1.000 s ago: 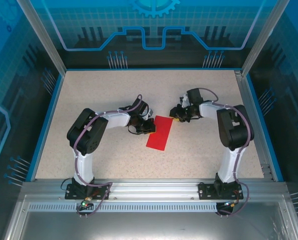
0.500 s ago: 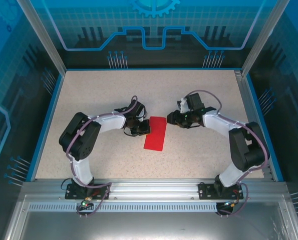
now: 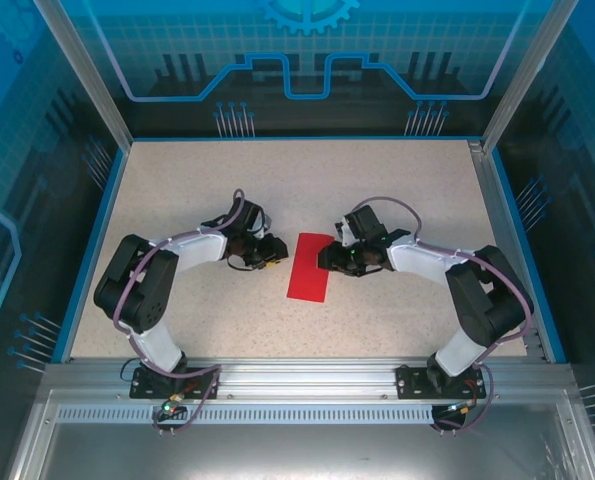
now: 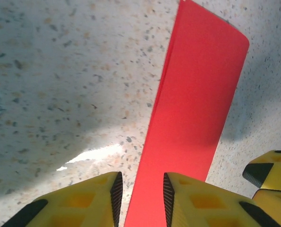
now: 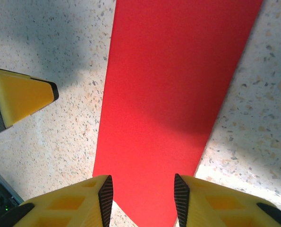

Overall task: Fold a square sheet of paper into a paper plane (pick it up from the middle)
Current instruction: Fold the triangle a second time at the center of the table.

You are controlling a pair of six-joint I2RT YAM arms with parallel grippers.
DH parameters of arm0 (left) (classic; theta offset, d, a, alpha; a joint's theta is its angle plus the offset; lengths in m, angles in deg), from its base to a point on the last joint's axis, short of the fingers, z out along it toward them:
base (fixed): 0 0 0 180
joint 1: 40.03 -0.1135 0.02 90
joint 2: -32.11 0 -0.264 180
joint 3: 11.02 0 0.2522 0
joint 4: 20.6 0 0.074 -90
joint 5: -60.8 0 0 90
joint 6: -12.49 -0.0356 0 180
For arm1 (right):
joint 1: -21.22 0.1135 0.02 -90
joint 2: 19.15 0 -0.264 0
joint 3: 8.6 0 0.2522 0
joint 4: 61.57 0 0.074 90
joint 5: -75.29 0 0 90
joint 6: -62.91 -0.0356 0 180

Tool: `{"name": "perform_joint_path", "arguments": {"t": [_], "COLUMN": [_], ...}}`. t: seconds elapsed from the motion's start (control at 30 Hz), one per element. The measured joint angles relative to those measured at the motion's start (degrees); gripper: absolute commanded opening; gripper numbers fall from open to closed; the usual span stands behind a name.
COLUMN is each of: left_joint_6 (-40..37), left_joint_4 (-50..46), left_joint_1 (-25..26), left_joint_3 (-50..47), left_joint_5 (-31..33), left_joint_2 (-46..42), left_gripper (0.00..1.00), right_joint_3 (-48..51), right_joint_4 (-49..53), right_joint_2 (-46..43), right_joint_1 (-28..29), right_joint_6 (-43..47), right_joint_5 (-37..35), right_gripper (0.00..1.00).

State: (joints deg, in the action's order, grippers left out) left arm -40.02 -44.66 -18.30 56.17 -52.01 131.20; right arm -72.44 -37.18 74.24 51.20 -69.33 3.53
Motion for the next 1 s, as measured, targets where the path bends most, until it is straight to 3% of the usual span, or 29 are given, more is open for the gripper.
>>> {"name": "perform_joint_path", "arguments": {"t": [1.0], "left_joint_6": [1.20], "left_joint_4": [3.39], "left_joint_1": [-0.24], "left_joint_3": [-0.20], "left_joint_5": [-5.73], "left_joint_2": [2.36], "left_gripper": [0.39], "right_joint_3": [1.14], "right_joint_4": [-4.81], "right_joint_2": [6.36], "right_joint_1": [0.07], "right_joint_6": [-2.78], "right_joint_5": [1.22], "right_gripper": [0.41]}}
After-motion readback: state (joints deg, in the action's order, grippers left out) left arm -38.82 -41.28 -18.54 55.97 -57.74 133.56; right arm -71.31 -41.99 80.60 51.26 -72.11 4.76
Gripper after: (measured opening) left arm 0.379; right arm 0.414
